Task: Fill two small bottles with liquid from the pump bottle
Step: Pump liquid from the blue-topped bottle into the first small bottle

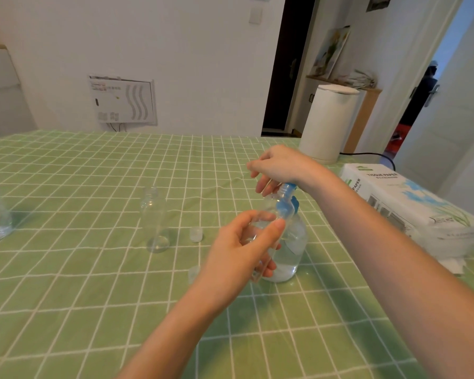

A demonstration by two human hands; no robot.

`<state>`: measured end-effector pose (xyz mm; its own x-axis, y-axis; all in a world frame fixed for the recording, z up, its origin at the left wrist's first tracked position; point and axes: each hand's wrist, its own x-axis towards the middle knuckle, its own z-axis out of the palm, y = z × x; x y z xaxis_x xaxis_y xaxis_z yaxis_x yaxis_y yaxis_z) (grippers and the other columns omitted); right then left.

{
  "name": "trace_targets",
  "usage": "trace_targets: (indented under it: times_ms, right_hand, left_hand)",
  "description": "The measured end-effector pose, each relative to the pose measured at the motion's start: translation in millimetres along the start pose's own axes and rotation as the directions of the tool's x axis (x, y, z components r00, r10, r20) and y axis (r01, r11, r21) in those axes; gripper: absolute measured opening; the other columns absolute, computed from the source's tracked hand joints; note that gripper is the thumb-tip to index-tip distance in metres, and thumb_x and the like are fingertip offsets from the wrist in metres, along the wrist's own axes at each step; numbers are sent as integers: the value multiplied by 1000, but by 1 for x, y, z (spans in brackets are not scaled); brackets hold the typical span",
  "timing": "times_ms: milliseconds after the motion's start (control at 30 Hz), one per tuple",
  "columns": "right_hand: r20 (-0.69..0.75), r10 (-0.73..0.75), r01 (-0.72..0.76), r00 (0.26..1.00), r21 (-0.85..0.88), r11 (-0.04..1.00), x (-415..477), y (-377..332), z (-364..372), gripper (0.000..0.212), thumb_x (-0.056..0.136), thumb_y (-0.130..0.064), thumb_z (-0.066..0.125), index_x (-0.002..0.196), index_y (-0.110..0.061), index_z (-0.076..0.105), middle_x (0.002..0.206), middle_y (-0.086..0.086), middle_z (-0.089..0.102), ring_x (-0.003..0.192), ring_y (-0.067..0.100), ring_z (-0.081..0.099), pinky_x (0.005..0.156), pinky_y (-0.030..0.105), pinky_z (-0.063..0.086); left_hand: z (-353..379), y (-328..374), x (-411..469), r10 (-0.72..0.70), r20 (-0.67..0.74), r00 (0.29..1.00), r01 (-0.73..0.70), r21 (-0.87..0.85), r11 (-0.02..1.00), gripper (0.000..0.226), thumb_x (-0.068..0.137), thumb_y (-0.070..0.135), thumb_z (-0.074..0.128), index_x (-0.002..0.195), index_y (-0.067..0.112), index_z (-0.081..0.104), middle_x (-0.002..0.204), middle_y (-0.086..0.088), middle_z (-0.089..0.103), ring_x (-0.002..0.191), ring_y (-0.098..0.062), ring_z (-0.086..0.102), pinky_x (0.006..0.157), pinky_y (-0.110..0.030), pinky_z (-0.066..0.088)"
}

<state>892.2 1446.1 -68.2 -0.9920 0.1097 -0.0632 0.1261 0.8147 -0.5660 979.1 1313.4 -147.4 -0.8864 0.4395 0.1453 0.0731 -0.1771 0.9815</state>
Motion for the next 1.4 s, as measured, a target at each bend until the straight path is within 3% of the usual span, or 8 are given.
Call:
trace_targets:
  times_ms: [133, 267, 433, 600, 1100, 1200, 1300, 1400]
  right_hand:
    - [22, 30, -30, 999, 5, 1000, -1, 2, 1, 27, 93, -27, 50, 101, -5, 65, 72, 3, 72, 88, 27, 70, 89, 43, 55]
    - [29, 55, -56, 998, 30, 998, -1, 6, 10, 37, 92, -21, 51, 116, 6, 59, 67, 3, 69, 75, 26, 63, 91, 47, 53]
    - [21, 60, -61, 998, 42, 997, -1, 9, 15, 36, 92, -22, 52, 116, 4, 58, 68, 2, 69, 101, 39, 66, 91, 49, 53]
    - [-28, 34, -32, 999, 46, 998, -1, 3, 6, 35, 92, -23, 51, 115, 1, 59, 73, 3, 72, 98, 34, 68, 89, 45, 55]
    - [-2, 25, -25, 1000, 27, 999, -1, 9, 15, 39, 89, -20, 54, 120, 3, 53, 68, -1, 71, 82, 32, 68, 89, 48, 54]
    - [-13, 19, -19, 1000, 27, 999, -2, 8, 14, 37, 89, -21, 54, 117, 3, 57, 72, 0, 72, 94, 35, 69, 88, 47, 55]
    - [-31, 3, -3, 1000, 15, 1000, -1, 6, 8, 34, 90, -22, 53, 114, 2, 59, 71, 0, 72, 91, 33, 70, 84, 41, 56]
    - [-59, -15, 13, 998, -42, 999, 2, 1, 1, 30, 89, -22, 52, 111, -3, 60, 72, -2, 72, 74, 23, 67, 67, 30, 54]
  left_hand:
    - [-1, -2, 0, 4, 7, 1000, -4, 9, 1000, 21, 82, 31, 63, 100, 20, 63, 64, 5, 65, 49, -11, 56, 48, -20, 49]
    - [-1, -5, -3, -12, -1, 1000, 12, 12, 1000, 24, 77, 35, 65, 96, 20, 64, 63, 4, 65, 47, -12, 55, 47, -21, 48]
    - [-3, -7, -4, -30, -16, 999, 30, 27, 999, 30, 74, 38, 66, 98, 21, 63, 68, 0, 64, 47, -11, 56, 47, -21, 48]
    - [-2, -4, -2, -14, -7, 1000, 14, 22, 1000, 18, 83, 30, 63, 98, 22, 64, 65, 4, 65, 47, -10, 56, 47, -19, 47]
    - [-1, -8, -3, -31, -30, 999, 30, -30, 999, 35, 69, 37, 66, 98, 17, 64, 62, 1, 64, 46, -11, 54, 45, -20, 47]
    - [-1, -7, -2, -35, -31, 999, 35, -13, 999, 26, 77, 29, 65, 100, 16, 64, 61, 2, 64, 45, -11, 54, 45, -20, 48]
    - [-1, -4, -2, -21, -32, 999, 21, 8, 1000, 27, 77, 30, 64, 100, 18, 64, 62, 3, 64, 45, -9, 55, 44, -18, 46]
    - [2, 1, -1, 0, -32, 999, 0, 5, 1000, 26, 77, 31, 63, 99, 19, 64, 62, 4, 63, 44, -9, 55, 43, -16, 44]
